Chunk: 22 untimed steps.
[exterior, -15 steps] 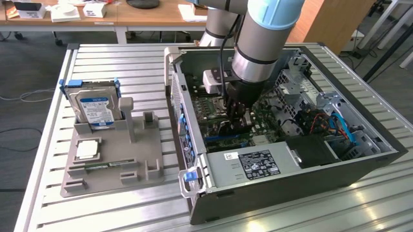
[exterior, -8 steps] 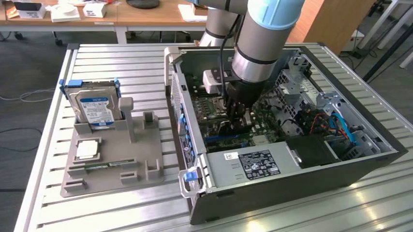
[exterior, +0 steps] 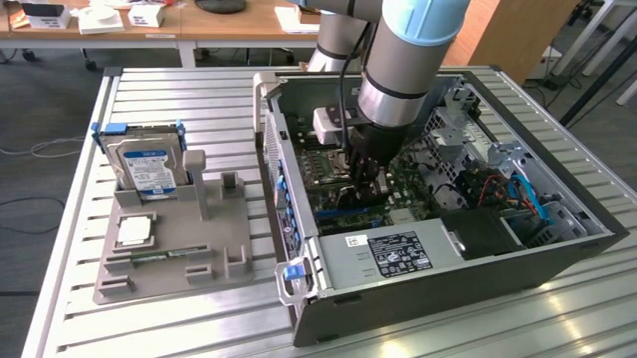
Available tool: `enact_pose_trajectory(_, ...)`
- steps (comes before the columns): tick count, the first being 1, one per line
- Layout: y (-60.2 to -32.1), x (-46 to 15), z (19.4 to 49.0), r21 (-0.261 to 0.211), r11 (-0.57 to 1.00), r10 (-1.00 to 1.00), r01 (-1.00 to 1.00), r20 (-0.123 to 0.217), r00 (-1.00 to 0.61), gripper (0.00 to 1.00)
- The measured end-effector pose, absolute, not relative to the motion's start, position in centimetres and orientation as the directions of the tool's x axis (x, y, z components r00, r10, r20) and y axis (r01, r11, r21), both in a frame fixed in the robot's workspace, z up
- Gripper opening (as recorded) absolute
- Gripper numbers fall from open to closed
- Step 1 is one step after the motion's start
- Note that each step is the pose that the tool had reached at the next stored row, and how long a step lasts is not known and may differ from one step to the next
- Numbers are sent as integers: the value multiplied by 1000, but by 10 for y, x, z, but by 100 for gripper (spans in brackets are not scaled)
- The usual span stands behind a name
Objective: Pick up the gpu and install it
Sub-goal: 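Insert the gpu into the slot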
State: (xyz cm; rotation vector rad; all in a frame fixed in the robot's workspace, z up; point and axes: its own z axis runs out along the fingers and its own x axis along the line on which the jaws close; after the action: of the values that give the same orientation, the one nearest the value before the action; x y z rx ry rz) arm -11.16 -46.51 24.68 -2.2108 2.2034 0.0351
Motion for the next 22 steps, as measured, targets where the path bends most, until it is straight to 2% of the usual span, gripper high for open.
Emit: enact_pose_trajectory(22, -465, -115, 248, 1, -3, -1000, -1000, -30, 3, 27)
